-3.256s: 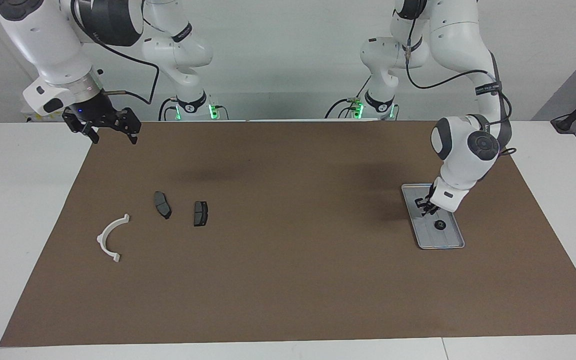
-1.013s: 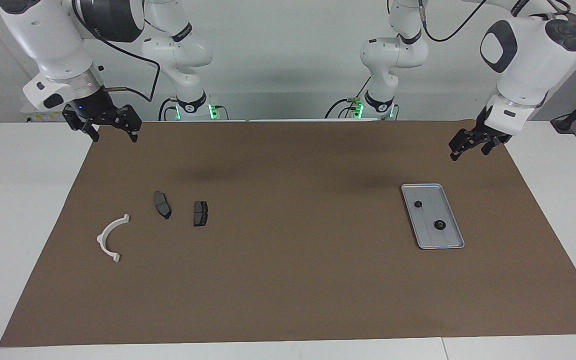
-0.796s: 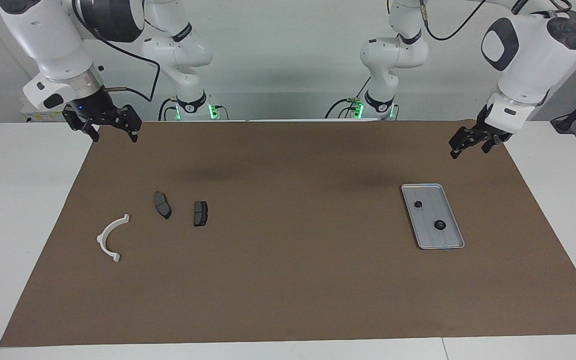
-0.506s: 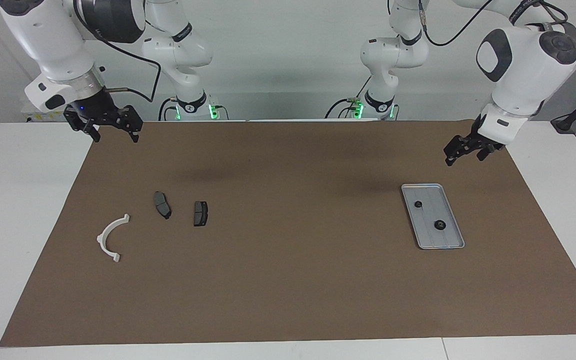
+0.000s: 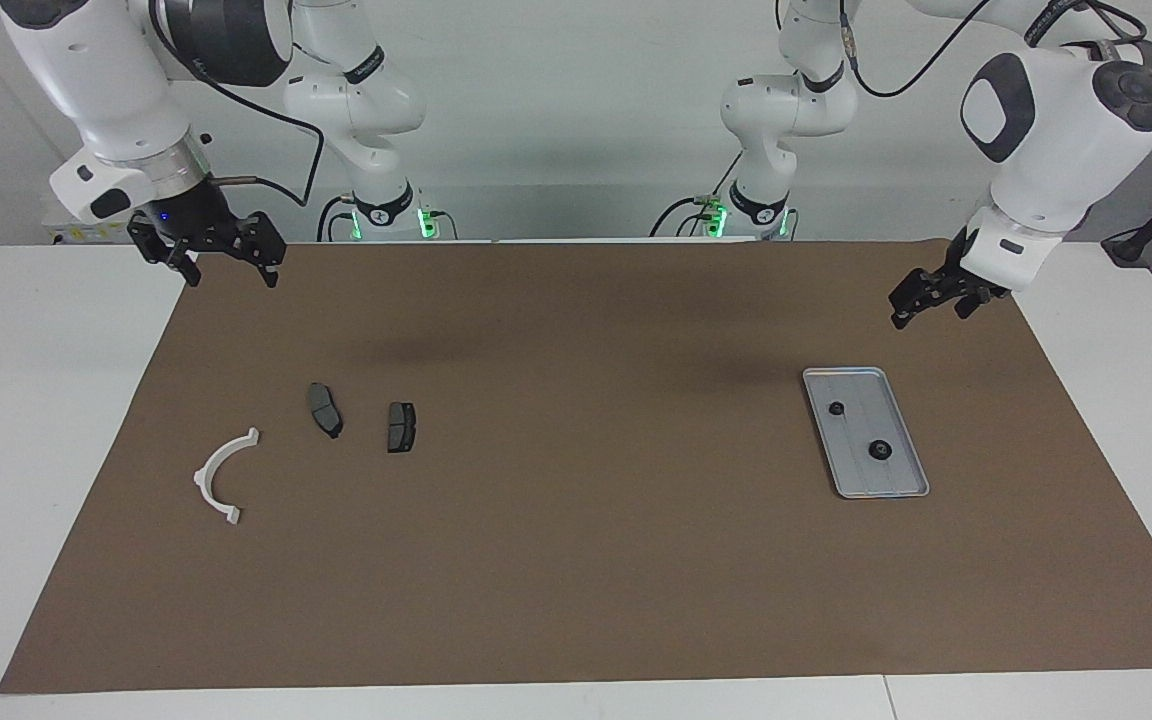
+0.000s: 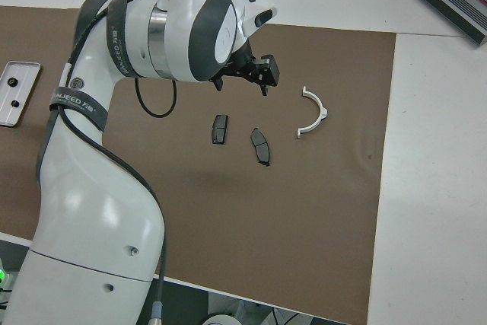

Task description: Pick bearing gear from pile to tray

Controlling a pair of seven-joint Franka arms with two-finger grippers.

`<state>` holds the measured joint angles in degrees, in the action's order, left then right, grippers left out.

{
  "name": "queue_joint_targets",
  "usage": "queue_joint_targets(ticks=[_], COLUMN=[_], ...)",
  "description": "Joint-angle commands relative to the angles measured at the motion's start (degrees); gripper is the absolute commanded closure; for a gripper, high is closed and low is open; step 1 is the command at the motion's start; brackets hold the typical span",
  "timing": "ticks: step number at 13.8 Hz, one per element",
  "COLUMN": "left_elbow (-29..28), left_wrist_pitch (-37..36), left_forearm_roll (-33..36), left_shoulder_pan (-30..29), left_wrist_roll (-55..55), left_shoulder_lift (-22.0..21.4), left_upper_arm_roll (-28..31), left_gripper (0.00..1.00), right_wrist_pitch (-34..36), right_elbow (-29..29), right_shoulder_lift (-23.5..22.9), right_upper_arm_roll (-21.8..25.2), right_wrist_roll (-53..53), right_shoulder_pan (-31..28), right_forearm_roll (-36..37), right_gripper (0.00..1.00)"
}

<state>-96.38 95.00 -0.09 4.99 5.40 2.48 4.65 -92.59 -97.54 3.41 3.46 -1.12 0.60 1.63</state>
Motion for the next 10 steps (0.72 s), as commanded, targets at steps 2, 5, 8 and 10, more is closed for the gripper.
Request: queue_joint_targets(ticks=[2,5,8,10], left_elbow=[-1.4,-1.7,-2.3,-2.0], left_wrist_pitch=[0.9,-1.0,-1.6,-0.6], left_forearm_roll=[-1.0,-1.1,-1.1,-1.1], left_shoulder_pan=[-0.3,-0.7,-0.8,-0.8], left_wrist_roll=[-0.8,-0.7,-0.7,-0.7], left_shoulder_lift=[-1.7,-2.6,-4.1,-4.0], left_upper_arm_roll=[0.2,-0.4,-1.3,-1.0], left_gripper=[0.0,0.0,0.0,0.0], right_wrist_pitch=[-1.5,-2.2,-2.2,-2.2], right_elbow=[-1.1,-1.2,-1.3,-1.3], right_shoulder_lift=[0.5,0.5,0.5,0.5], right_upper_arm_roll=[0.0,0.0,0.0,0.0], right_wrist_roll=[1.6,1.8,2.3,2.3], right_shoulder_pan=[0.2,0.1,0.1,0.1], right_forearm_roll=[0.0,-0.1,-0.1,-0.1], right_gripper=[0.0,0.0,0.0,0.0])
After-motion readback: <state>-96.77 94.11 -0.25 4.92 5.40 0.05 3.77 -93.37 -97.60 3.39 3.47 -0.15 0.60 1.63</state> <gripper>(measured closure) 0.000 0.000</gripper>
